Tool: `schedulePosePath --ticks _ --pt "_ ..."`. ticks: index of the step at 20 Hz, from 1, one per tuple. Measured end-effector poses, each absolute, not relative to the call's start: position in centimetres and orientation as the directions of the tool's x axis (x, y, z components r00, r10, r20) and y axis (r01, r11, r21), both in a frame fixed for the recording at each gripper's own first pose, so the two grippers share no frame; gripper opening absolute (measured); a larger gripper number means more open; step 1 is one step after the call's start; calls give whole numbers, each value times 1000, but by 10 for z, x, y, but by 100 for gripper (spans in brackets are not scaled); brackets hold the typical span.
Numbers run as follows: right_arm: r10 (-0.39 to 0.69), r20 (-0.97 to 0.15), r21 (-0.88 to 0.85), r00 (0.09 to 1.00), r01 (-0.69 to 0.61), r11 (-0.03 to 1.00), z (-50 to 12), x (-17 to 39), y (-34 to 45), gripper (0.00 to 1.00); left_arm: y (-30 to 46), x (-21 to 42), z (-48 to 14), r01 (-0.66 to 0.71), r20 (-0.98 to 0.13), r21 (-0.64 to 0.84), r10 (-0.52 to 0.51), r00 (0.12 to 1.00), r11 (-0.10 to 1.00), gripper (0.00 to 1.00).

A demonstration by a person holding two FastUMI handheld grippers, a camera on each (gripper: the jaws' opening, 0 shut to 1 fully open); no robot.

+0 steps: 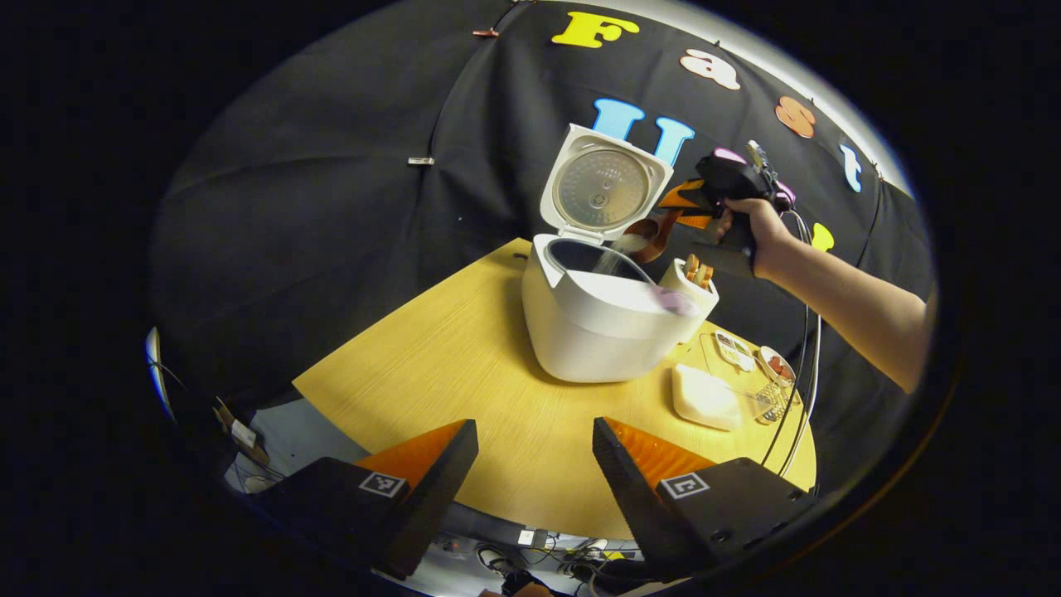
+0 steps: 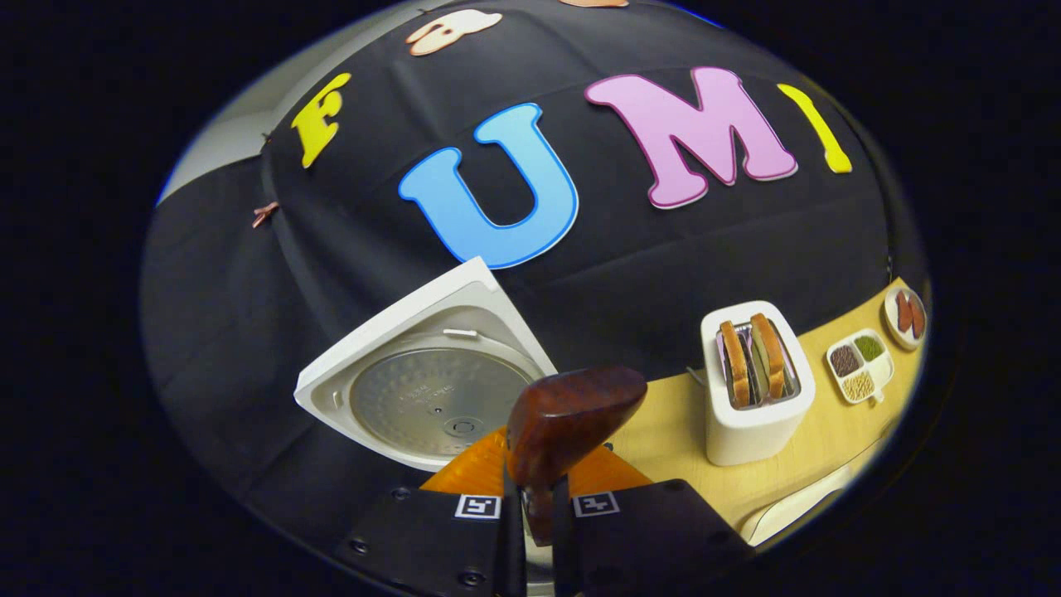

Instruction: Close the left gripper, press the button to open the rice cooker; take a wooden spoon from the chopstick holder with the right hand, scoop a spoonful of rice and pour it into the rice cooker, then put the wooden spoon back into the chopstick holder.

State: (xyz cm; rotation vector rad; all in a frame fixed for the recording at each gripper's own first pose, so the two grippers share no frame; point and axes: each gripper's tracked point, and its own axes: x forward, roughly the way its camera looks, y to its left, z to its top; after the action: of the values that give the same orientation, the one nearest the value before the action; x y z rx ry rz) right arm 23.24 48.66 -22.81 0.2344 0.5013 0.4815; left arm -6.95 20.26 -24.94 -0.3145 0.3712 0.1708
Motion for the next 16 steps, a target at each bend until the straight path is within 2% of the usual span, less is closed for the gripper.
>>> schedulePosePath --ticks 5,9,15,16 --pt "562 -347 147 751 -549 823 -227 218 507 17 182 -67 -254 -175 -393 -282 52 918 943 96" --pt "634 -319 -24 705 -675 738 -232 197 523 17 175 -72 -261 -147 -411 -249 33 911 957 96" --pt "698 -344 -176 628 -773 610 -252 165 545 17 174 -76 -259 -154 -404 -252 41 914 955 96" --pt "704 -349 -180 619 -781 598 -254 161 548 12 174 -76 -258 -157 -402 -251 45 914 955 96"
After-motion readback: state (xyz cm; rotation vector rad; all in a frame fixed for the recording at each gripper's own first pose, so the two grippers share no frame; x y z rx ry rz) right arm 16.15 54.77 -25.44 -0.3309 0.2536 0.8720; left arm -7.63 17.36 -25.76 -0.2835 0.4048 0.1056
